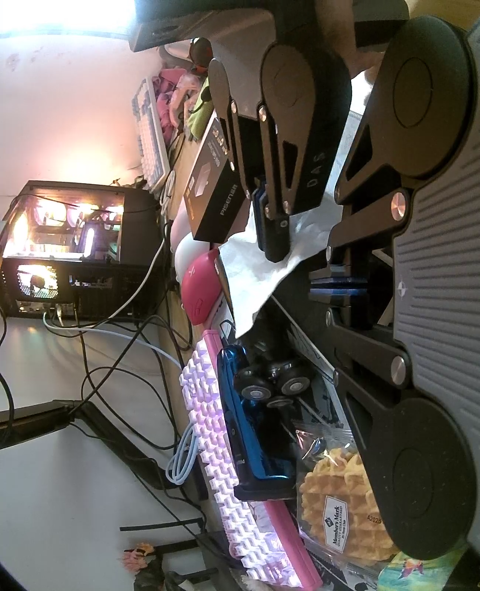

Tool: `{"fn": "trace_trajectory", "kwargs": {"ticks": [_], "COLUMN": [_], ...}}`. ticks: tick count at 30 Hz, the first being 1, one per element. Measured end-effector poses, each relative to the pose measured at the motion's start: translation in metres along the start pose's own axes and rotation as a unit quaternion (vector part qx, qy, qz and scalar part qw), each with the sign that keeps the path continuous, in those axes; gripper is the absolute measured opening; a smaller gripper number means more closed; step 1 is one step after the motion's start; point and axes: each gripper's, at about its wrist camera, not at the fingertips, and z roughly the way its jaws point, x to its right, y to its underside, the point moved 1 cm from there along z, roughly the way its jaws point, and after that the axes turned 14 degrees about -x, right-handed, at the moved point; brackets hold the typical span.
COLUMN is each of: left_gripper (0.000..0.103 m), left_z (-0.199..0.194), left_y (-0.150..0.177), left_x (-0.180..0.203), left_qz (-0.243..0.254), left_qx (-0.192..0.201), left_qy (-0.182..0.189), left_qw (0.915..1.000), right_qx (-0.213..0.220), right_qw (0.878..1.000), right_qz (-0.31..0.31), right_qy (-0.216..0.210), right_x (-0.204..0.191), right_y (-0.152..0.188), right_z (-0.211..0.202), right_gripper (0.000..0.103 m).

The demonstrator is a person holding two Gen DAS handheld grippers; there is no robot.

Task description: Clean container

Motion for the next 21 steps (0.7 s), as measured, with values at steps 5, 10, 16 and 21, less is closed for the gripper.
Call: {"fn": "trace_trajectory", "kwargs": {"ticks": [5, 10, 16, 21], "left_gripper": [0.008, 0.008, 0.008, 0.008], "left_z": [0.0, -0.001, -0.001, -0.001], "left_y": [0.0, 0.0, 0.0, 0.0], "left_x": [-0.001, 0.0, 0.002, 0.001], "left_qz": [0.0, 0.0, -0.001, 0.0], "left_qx": [0.0, 0.0, 0.0, 0.0], "left_qy": [0.0, -0.001, 0.001, 0.0], "left_qw": [1.0, 1.0, 1.0, 1.0], "right_qx": [0.0, 0.0, -0.001, -0.001], "right_qw": [1.0, 1.0, 1.0, 1.0], "right_qz": [-0.001, -0.003, -0.014, -0.013], "right_qy": [0.008, 0.01, 0.02, 0.011], "right_x": [-0.002, -0.002, -0.01, -0.01], "right_y": [0.002, 0.0, 0.007, 0.017], "right_z": [0.001, 0.003, -0.002, -0.004], "right_gripper": [0.007, 0.007, 0.008, 0.008]}}
